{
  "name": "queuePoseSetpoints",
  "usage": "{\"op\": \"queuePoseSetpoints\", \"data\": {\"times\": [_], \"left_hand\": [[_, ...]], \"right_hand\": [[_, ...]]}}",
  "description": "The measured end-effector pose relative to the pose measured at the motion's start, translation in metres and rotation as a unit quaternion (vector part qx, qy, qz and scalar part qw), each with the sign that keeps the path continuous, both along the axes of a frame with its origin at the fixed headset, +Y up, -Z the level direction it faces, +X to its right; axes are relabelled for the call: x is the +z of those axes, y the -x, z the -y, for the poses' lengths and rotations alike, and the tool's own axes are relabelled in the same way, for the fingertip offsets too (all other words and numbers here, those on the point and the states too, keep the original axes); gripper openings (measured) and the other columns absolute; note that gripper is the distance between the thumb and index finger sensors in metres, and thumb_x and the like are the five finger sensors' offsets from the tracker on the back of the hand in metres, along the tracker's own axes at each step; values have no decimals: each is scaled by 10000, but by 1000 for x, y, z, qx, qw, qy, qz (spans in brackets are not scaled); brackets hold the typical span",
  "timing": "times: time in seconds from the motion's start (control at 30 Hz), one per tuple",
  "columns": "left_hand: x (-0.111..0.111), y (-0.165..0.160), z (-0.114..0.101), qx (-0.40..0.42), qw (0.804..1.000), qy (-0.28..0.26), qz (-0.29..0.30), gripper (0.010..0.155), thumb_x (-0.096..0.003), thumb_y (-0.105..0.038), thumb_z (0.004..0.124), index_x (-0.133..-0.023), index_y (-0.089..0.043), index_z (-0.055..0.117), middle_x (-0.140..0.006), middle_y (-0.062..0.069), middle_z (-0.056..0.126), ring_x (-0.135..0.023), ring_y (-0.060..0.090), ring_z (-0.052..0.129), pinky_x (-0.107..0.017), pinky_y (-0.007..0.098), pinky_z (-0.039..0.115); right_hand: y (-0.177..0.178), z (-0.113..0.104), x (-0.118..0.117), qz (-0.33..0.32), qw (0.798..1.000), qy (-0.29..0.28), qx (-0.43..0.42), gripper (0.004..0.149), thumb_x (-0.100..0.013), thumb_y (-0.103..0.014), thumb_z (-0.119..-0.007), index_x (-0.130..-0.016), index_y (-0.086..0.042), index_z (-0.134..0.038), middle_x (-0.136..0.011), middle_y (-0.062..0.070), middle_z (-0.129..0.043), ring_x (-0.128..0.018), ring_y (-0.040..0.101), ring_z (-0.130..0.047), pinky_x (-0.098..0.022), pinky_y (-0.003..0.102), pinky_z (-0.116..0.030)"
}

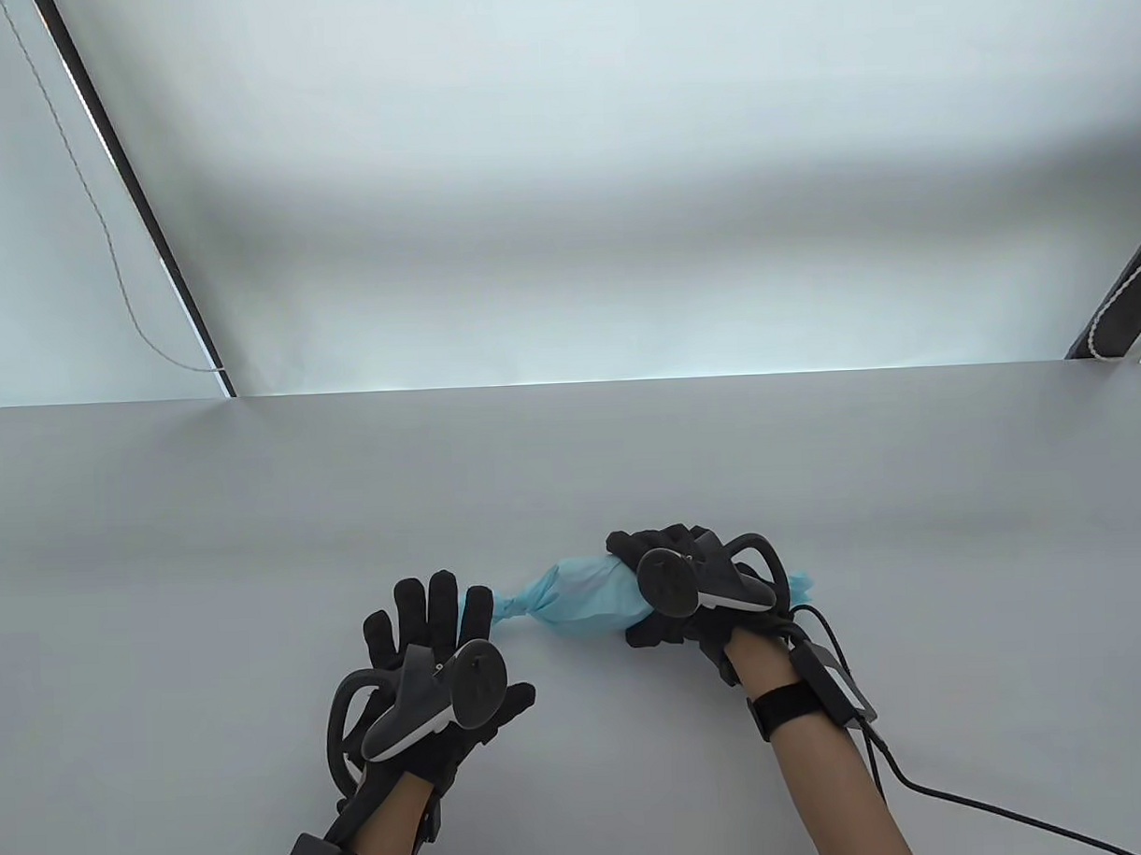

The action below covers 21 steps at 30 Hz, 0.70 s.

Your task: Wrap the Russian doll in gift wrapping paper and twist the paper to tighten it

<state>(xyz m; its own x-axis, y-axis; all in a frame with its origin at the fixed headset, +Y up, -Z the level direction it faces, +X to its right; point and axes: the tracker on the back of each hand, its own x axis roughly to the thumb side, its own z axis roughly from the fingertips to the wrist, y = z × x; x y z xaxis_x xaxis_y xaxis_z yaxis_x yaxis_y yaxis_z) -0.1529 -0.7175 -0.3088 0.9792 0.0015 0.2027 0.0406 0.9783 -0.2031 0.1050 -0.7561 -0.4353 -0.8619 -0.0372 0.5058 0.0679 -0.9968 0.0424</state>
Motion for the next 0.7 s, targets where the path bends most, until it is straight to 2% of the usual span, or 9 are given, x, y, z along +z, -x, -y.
{"op": "queuePoseSetpoints", "data": {"times": [0.1, 0.17, 0.3, 0.4, 0.47, 0.53, 0.7], "left_hand": [[3, 2, 1, -1, 1000, 1, -2, 1031, -487, -737, 608, -1148, -191, 36, -1234, 236, -14, -1069, 550, -16, -679, 765, 125], [4, 4, -1, 12, 1000, 1, -7, 1030, -487, -734, 611, -1149, -189, 39, -1235, 235, -11, -1070, 549, -15, -679, 764, 125], [6, 8, -4, 24, 1000, -4, -10, 1026, -490, -726, 615, -1150, -185, 47, -1236, 237, -5, -1074, 546, -7, -680, 763, 125], [7, 9, -7, 33, 999, -10, -7, 1018, -493, -720, 616, -1152, -180, 59, -1240, 237, 9, -1079, 546, 4, -681, 763, 132], [7, 8, -7, 33, 999, -10, -6, 1014, -496, -717, 613, -1153, -177, 60, -1240, 240, 13, -1079, 547, 6, -682, 762, 133], [7, 7, -6, 33, 999, -9, -5, 1010, -499, -714, 612, -1153, -176, 62, -1240, 240, 13, -1078, 549, 7, -681, 762, 131], [7, 5, -5, 41, 999, -3, -7, 1000, -503, -704, 613, -1154, -175, 67, -1241, 238, 13, -1080, 547, 6, -682, 761, 124]], "right_hand": [[0, -8, 8, -10, 1000, 6, 21, 1233, -376, -685, -916, -1231, -164, -196, -1295, 245, -266, -1153, 480, -417, -836, 682, -447], [-5, -25, 23, -18, 1000, 1, 23, 1261, -382, -696, -902, -1230, -135, -156, -1286, 293, -170, -1154, 513, -351, -837, 693, -411], [-24, -57, 60, -16, 1000, 0, 1, 1237, -409, -703, -878, -1241, -118, -174, -1289, 310, -177, -1157, 535, -321, -834, 705, -393], [-52, -76, 105, 28, 997, -48, -54, 1110, -481, -697, -802, -1245, -112, -249, -1299, 295, -279, -1156, 533, -385, -827, 698, -424], [-69, -79, 124, 50, 994, -60, -80, 1002, -526, -686, -754, -1245, -141, -320, -1308, 275, -341, -1162, 528, -394, -819, 701, -422], [-85, -76, 134, 78, 991, -61, -85, 972, -545, -693, -717, -1248, -160, -311, -1322, 269, -318, -1172, 529, -347, -818, 702, -392], [-117, -49, 135, 135, 987, -39, -82, 999, -556, -721, -667, -1249, -149, -229, -1312, 280, -150, -1148, 540, -170, -793, 719, -277]]}}
